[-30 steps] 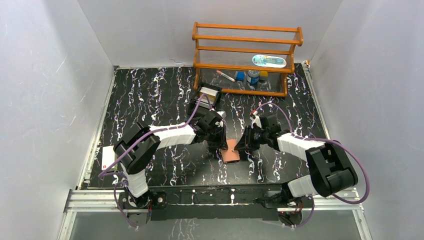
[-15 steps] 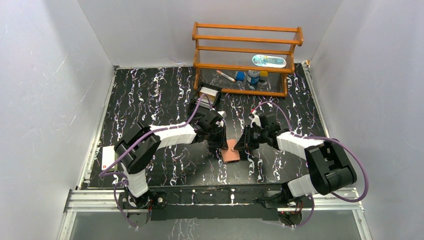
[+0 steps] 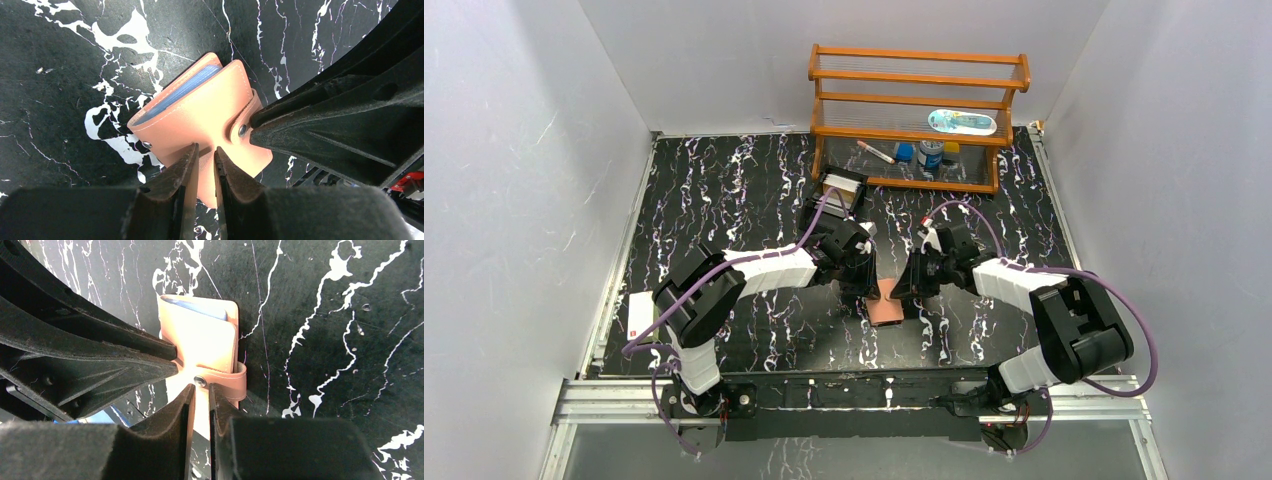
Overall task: Put the credit cards into the card holder
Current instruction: Close the card holder at the center of the board.
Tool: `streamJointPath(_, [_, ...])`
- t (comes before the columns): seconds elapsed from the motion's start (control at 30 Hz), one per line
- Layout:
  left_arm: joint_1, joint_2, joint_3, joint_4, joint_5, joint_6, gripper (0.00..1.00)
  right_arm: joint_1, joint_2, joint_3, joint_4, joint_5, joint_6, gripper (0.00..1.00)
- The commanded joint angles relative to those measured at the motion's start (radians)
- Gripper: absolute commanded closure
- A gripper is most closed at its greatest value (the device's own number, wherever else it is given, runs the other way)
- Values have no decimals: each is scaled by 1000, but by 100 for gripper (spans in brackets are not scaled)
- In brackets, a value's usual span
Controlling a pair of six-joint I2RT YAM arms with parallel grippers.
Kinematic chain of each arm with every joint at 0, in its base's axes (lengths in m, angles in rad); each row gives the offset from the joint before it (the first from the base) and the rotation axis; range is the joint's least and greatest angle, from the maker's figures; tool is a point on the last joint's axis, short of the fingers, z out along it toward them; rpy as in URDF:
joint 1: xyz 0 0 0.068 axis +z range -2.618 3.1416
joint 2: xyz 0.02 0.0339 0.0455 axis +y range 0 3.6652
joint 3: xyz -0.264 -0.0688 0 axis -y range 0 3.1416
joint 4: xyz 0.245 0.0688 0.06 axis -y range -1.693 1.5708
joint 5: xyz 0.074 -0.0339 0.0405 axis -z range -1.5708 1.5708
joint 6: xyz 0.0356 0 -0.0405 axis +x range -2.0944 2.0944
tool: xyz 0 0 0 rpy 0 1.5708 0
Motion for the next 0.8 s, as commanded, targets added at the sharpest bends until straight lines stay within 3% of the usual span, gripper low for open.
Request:
streamJointPath(0.0, [-6, 44, -2, -53, -19, 11, 82, 22, 7, 42, -31, 49, -21, 77])
streamJointPath(0.23, [-8, 42, -4, -51, -21, 7, 83, 48, 41, 74, -87, 75, -39, 77])
streamJointPath(0.6, [-7, 40, 1, -52, -36, 6, 82, 45, -42, 144, -194, 168, -64, 77])
streamJointPath(0.77, [-7, 37, -3, -51, -39, 6, 83, 46, -24, 139, -159, 112, -70, 77])
